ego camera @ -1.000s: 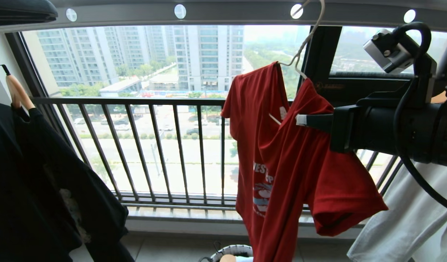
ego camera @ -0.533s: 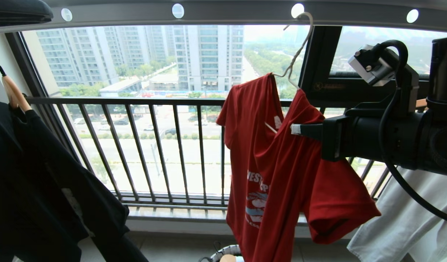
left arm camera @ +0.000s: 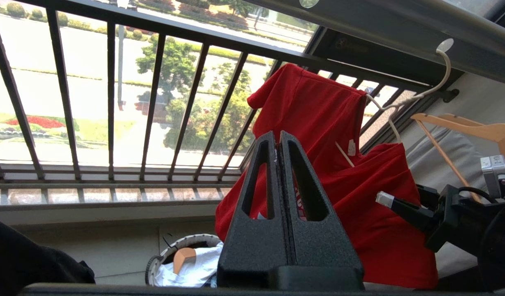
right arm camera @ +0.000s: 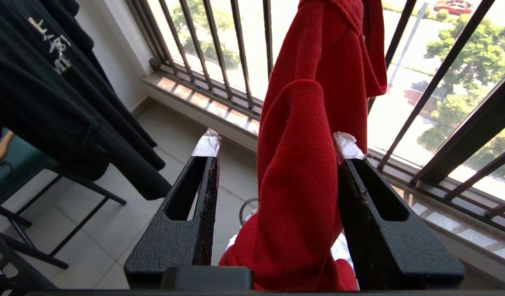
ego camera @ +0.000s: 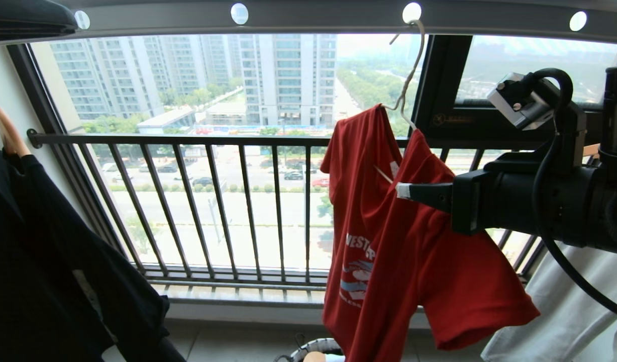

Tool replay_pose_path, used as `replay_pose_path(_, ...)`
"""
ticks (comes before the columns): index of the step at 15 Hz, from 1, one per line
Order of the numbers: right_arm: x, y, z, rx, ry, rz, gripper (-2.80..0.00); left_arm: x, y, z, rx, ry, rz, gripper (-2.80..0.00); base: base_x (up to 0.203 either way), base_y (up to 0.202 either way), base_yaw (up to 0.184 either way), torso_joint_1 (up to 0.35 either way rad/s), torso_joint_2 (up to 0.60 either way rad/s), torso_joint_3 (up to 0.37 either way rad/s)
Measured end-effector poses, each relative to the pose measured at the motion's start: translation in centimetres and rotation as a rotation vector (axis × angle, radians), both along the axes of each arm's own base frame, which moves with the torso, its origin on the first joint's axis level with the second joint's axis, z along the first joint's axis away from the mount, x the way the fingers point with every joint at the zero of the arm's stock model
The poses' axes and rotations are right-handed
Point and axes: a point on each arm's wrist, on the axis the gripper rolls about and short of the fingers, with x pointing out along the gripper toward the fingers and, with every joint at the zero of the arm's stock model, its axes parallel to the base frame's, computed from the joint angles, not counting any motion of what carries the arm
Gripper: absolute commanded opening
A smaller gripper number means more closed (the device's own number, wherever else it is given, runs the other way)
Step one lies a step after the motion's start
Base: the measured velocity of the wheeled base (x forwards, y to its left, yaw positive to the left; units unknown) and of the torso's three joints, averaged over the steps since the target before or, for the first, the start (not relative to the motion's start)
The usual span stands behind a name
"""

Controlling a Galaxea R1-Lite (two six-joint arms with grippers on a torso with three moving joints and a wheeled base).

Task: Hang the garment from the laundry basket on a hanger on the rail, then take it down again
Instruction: Hang the clothes rack on the clothesline

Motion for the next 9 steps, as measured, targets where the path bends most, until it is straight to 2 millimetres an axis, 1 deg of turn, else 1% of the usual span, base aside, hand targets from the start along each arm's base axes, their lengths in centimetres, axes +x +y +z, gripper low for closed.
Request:
replay_pose_path(2,-1.0,-0.7,-0.6,-0.009,0.011,0.002,0.00,0.1,-0.1,-0.2,0.008,0.007,-0.003,-2.80,0.000,0.000,0.000,0.000,0.00,0.000)
replay_pose_path(5,-2.4,-1.8,-2.3,-0.033,0.044,0.000,0.00,0.2,-0.3,-0.3,0.011,0.010,-0.004,-2.80,0.000,0.000,0.000,0.000,0.00,0.000)
replay_pose_path(9,-3.6,-2.7,-4.4,-0.061,0.090,-0.001,0.00,0.3,-0.3,-0.3,0.013,0.013,-0.005,-2.80,0.000,0.000,0.000,0.000,0.00,0.000)
